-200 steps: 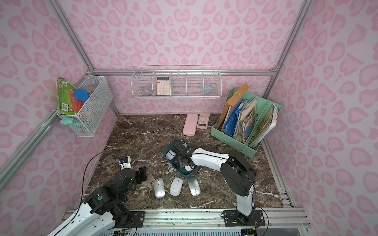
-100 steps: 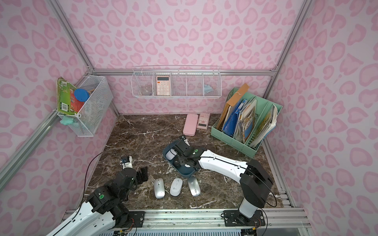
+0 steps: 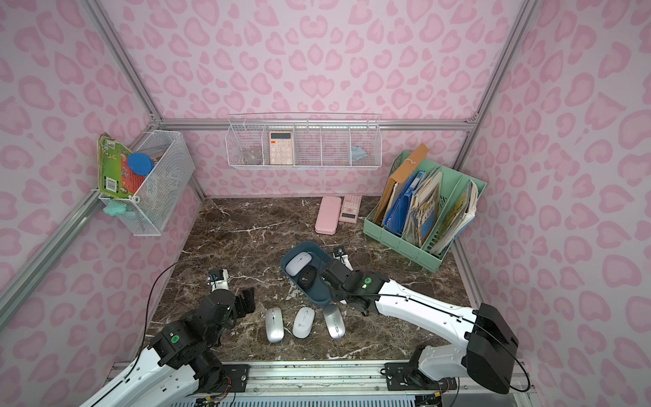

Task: Take out the mouse from the storage box
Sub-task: Pick up the mouse from the storage box, then place the mouse at the center of the board.

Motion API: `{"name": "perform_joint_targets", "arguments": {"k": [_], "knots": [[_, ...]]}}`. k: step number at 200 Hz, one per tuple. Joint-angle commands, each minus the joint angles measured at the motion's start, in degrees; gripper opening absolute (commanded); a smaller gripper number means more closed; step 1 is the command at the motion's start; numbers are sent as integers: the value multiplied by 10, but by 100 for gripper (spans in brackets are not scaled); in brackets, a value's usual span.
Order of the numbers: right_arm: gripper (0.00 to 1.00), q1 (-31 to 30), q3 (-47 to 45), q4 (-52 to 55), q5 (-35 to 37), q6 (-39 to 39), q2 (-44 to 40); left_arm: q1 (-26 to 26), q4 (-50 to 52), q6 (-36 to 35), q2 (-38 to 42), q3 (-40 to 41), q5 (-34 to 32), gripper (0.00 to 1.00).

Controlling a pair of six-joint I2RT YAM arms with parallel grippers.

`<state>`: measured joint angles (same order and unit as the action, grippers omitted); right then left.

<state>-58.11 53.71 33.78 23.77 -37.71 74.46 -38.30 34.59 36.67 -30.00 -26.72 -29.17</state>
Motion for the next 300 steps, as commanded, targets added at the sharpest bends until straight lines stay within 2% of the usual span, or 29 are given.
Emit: {"name": "perform_joint_targets", "arguments": {"k": [1,72,112,160,196,240,264,300], "knots": [[56,-2,-26,2,0,-21,-25,1,-16,-13,-7,-5,10,97],[56,-1,-158,-47,-30,-41,-65,0,-15,-12,-22,-10,10,97],[56,0,-198,-80,-51,-39,-61,0,-15,-12,-39,-15,11,97],[58,7,-224,-116,-64,-28,-61,0,-20,3,-74,-28,14,97],[59,15,-233,-137,-73,-20,-45,1,-31,43,-119,-51,53,97],[61,23,-236,-171,-79,-10,-17,0,-15,19,-211,-137,111,97],[61,30,-227,-184,-94,2,6,0,31,16,-253,-195,109,97],[65,30,-213,-171,-75,19,22,0,-13,-1,-239,-181,106,99]]}}
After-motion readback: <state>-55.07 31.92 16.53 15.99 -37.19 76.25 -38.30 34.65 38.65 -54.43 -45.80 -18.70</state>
